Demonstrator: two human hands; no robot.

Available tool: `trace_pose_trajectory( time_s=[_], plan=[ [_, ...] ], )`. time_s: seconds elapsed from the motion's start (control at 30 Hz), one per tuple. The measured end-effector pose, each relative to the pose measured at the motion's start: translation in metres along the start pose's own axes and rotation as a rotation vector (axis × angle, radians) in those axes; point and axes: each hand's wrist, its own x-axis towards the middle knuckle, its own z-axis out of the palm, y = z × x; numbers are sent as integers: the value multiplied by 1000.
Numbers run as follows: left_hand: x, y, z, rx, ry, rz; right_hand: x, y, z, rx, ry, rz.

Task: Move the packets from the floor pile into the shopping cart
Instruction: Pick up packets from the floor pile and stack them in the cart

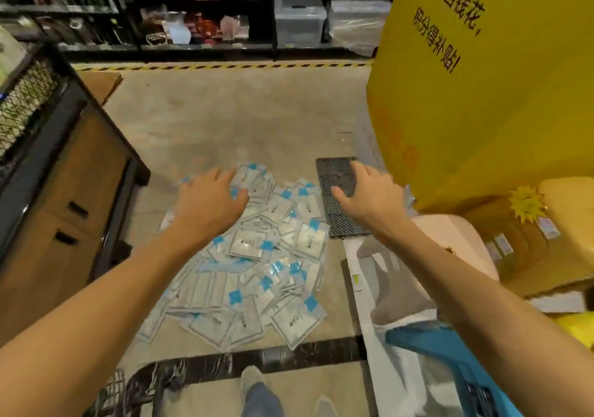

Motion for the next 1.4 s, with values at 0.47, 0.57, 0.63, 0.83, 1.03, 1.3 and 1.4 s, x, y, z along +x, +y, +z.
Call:
trace_pose_trajectory(
  time_s=[0.47, 0.57, 0.63, 0.83, 1.03, 1.3, 1.4],
  plan=[
    [42, -91, 338, 19, -334, 39, 25, 65, 327, -37, -277, 160],
    [38, -118, 426, 60, -376, 31, 27, 83, 417, -7, -312, 165],
    [36, -134, 485, 78, -440, 3, 23, 93, 476, 9, -336, 187],
    [24, -172, 661, -47, -519, -161, -8, 121, 653, 1, -444, 291],
    [-40, -210, 800, -158, -572, -376, -40, 137, 801, -28, -546, 389],
    [-90, -234, 895, -229, -525, -671, -41, 155, 912, 153, -447, 823],
    [-96, -238, 905, -201, -427, -728, -42, 157, 927, 228, -417, 1013]
  ],
)
